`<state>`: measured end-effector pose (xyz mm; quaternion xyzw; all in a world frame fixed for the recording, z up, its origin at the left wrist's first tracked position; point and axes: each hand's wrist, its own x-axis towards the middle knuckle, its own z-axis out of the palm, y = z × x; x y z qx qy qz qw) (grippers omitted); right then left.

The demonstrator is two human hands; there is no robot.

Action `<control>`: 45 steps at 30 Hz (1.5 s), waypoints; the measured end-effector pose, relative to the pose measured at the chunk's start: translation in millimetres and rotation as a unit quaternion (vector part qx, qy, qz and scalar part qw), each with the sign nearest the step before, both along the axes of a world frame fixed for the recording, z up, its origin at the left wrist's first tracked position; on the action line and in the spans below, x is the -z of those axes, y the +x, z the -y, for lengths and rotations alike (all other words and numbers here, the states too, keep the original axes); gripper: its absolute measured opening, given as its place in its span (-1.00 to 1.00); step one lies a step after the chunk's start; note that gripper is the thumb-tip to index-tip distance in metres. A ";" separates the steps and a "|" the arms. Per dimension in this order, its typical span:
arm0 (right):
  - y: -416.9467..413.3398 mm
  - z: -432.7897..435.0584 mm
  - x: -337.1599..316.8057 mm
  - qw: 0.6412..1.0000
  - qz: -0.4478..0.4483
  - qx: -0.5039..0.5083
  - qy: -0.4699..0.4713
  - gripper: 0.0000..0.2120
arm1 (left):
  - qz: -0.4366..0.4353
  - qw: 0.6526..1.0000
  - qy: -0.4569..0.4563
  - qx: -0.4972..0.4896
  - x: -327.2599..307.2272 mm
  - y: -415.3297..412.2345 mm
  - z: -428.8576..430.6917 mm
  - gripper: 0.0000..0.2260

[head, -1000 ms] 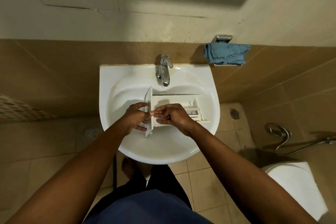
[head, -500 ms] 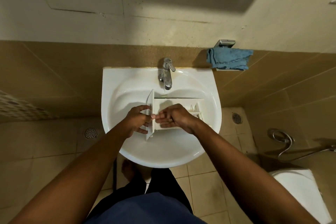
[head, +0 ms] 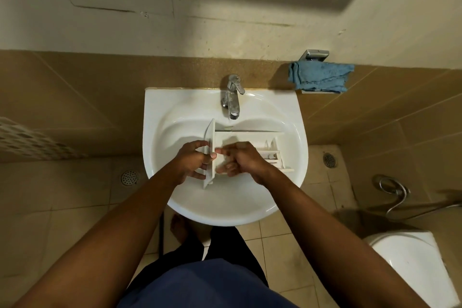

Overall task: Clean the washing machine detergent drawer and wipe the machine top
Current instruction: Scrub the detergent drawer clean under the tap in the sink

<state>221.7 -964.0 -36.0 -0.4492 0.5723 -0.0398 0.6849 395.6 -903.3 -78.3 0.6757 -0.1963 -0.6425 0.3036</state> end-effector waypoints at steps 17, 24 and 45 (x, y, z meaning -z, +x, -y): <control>-26.3 -44.5 0.5 0.999 -0.015 -0.013 -0.048 -0.74 | -0.004 1.000 0.008 0.009 -4.1 0.9 0.9 -0.49; -36.9 -48.8 13.2 0.951 -0.080 -0.095 -0.281 -0.85 | -0.003 1.000 0.009 0.010 -5.8 0.6 0.1 -0.47; -32.6 -41.9 60.3 0.734 -0.157 -0.238 -0.616 -0.90 | 0.006 1.000 0.008 0.009 -7.1 0.7 0.1 -0.47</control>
